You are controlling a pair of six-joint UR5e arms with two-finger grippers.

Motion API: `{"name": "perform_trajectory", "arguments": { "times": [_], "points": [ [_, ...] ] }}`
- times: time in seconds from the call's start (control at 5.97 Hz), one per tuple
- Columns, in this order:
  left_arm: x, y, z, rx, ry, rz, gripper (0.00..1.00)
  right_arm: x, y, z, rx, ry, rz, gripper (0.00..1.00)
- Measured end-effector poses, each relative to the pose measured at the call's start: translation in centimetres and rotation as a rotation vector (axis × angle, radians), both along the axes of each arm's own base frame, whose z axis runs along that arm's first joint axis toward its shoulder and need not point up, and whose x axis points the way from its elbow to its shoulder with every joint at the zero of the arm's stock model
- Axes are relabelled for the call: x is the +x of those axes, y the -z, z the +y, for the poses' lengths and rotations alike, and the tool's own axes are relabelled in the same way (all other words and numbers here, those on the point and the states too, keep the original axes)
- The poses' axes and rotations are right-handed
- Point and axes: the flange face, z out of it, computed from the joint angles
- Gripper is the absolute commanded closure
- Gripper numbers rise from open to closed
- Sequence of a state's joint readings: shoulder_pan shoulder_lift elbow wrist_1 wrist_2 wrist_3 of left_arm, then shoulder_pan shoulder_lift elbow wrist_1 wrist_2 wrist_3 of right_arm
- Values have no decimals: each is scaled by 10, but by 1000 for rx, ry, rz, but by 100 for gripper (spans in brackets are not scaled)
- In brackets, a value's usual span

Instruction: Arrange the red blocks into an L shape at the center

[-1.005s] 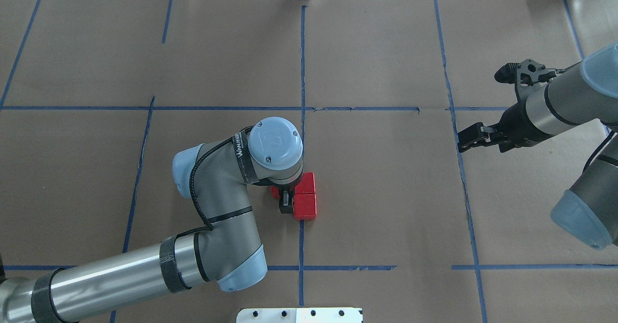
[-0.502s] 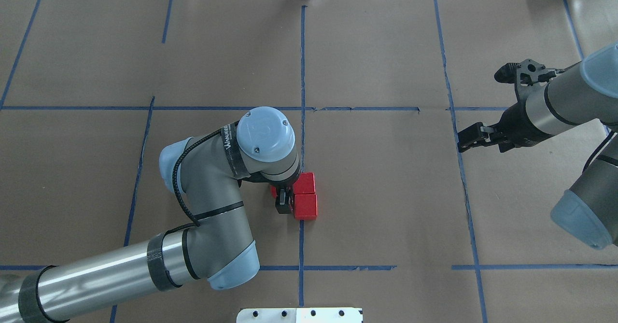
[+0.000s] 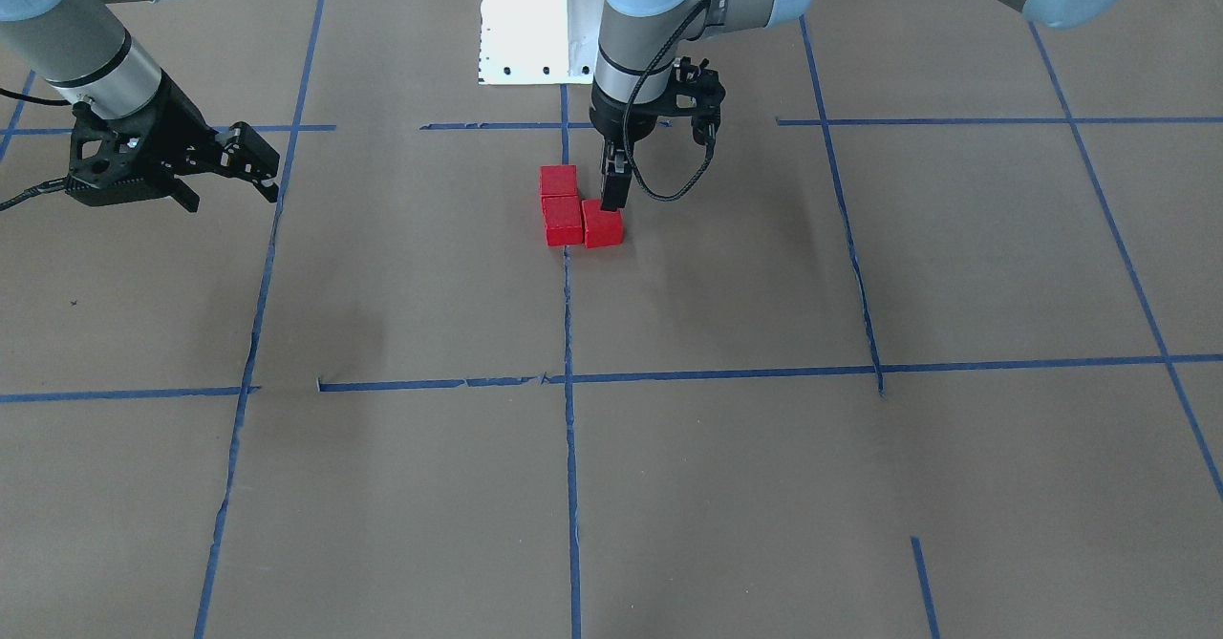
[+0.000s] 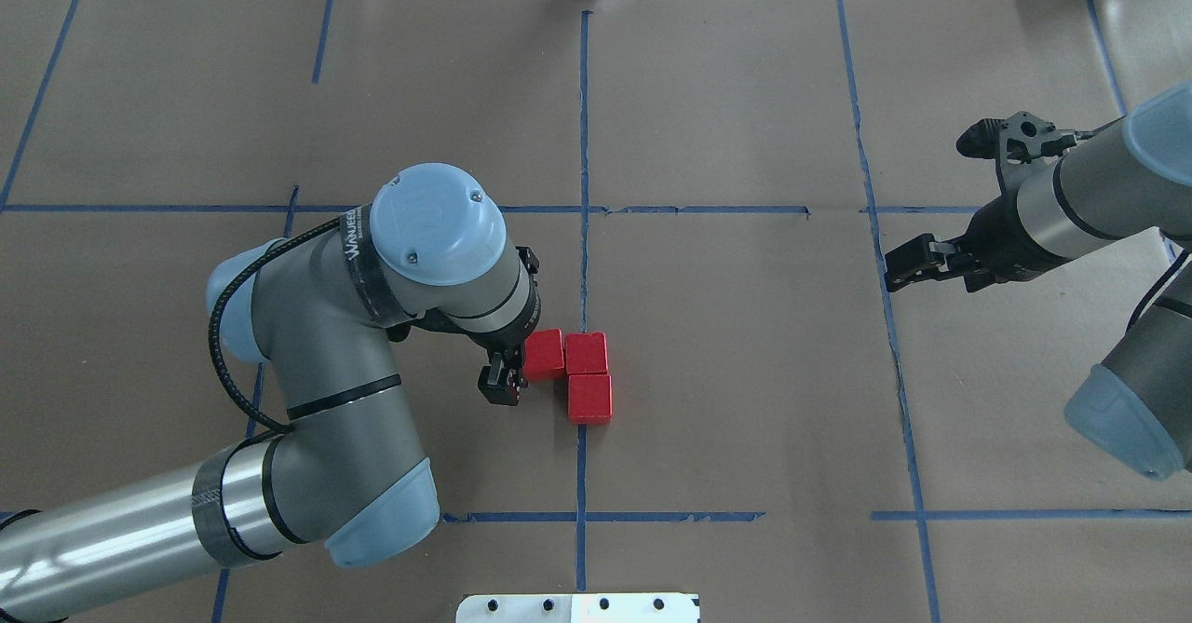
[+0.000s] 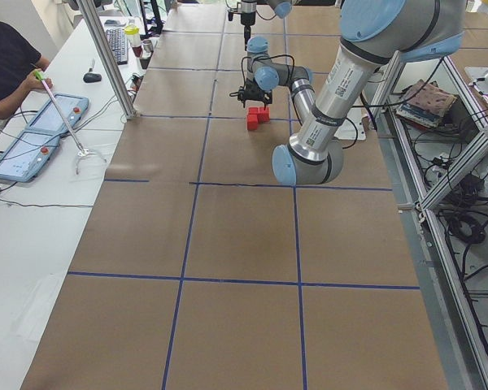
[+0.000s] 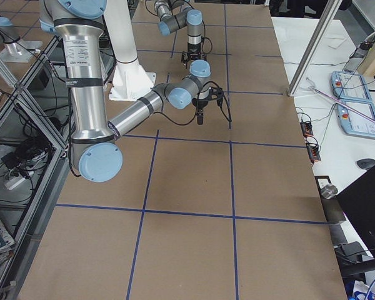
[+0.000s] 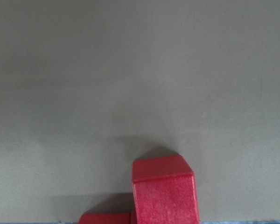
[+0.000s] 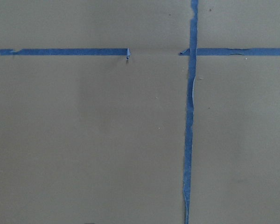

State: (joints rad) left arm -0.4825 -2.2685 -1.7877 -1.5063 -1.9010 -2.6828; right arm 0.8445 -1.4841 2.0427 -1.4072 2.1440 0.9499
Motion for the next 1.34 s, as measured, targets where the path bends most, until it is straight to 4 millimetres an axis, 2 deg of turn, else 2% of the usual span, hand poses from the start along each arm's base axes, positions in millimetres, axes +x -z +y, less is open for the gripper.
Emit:
{"name": "perform_trajectory", "arguments": {
  "times": [0.33, 0.67, 1.0, 1.34],
  "points": [
    [-35, -15, -8, 160, -96, -10, 0, 26, -11, -13, -15, -52, 15, 0],
    [-80, -45, -4, 416, -276, -40, 0, 70, -30, -38, -32, -94, 16, 0],
    [-120, -83, -24, 647, -473, -100, 0, 108, -63, -60, -25, -86, 31, 0],
    [-186, -132, -59, 802, -670, -111, 0, 154, -101, -71, -42, -94, 38, 0]
  ]
}}
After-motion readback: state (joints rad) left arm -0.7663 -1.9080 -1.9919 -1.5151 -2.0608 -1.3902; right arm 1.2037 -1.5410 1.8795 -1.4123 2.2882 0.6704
